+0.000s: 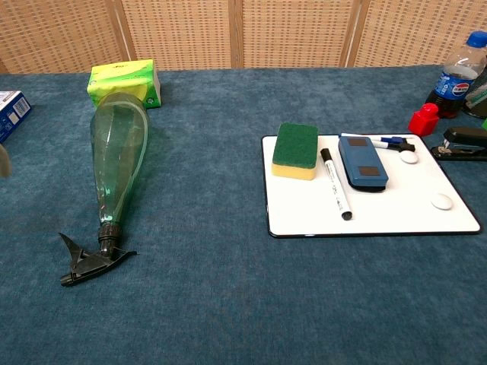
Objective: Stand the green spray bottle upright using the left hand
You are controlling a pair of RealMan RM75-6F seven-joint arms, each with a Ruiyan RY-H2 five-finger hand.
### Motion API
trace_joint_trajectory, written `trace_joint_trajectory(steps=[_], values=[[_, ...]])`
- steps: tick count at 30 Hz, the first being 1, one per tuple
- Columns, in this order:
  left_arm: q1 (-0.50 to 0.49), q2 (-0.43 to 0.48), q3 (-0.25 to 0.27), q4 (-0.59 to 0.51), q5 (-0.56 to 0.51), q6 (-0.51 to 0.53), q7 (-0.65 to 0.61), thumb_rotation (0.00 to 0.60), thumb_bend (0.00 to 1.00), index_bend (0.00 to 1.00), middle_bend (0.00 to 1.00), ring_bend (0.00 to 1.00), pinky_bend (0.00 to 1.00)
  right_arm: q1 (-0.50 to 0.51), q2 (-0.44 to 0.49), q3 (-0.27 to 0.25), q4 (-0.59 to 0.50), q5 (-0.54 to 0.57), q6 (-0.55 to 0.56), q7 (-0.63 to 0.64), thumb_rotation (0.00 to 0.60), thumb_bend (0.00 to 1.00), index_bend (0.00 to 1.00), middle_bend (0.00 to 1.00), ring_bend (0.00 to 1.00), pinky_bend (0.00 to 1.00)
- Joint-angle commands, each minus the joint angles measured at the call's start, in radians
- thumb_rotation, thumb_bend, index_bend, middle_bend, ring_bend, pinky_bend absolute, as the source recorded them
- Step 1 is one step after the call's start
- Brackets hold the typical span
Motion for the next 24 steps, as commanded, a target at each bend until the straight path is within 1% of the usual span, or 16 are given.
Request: trace_joint_trajectory(steps=[1,2,6,12,19,22,24], values=[[-0.028,-0.033,0.006,0.015,-0.003,-0.030,0.001,0.600,0.37,0.29,0.43,0.24,0.15,-0.002,0.002,0.000,-0.001,-0.001,0.002,0.002,0.600,0.31,0.25,0.30,0.01,0.06],[-0.036,-0.041,0.008,0.019,-0.004,-0.040,0.002,0.600,0.37,0.28,0.43,0.25,0.16,-0.003,0.003,0.000,-0.001,-0.002,0.004,0.004,0.600,0.31,0.25,0.30,0.01,0.06],[-0.075,-0.078,0.012,0.037,-0.013,-0.085,0.003,0.600,0.37,0.28,0.44,0.25,0.17,-0.011,0.009,0.001,-0.004,-0.003,0.014,0.008,0.600,0.31,0.25,0.30,0.01,0.06],[-0.116,-0.123,0.010,0.073,-0.037,-0.120,0.001,0.600,0.37,0.28,0.42,0.30,0.32,-0.024,0.016,0.000,-0.012,-0.004,0.030,0.009,0.600,0.31,0.25,0.30,0.01,0.06],[-0.159,-0.161,0.010,0.094,-0.058,-0.158,0.018,0.600,0.37,0.28,0.41,0.31,0.34,-0.045,0.033,-0.001,-0.024,-0.015,0.063,0.017,0.600,0.31,0.25,0.30,0.01,0.06],[-0.178,-0.173,0.010,0.094,-0.093,-0.193,0.034,0.600,0.37,0.26,0.43,0.27,0.32,-0.052,0.037,-0.001,-0.028,-0.021,0.074,0.021,0.600,0.31,0.25,0.30,0.01,0.06],[-0.185,-0.179,0.010,0.097,-0.109,-0.203,0.048,0.600,0.37,0.24,0.42,0.24,0.32,-0.054,0.038,0.000,-0.029,-0.022,0.077,0.021,0.600,0.31,0.25,0.30,0.01,0.06]])
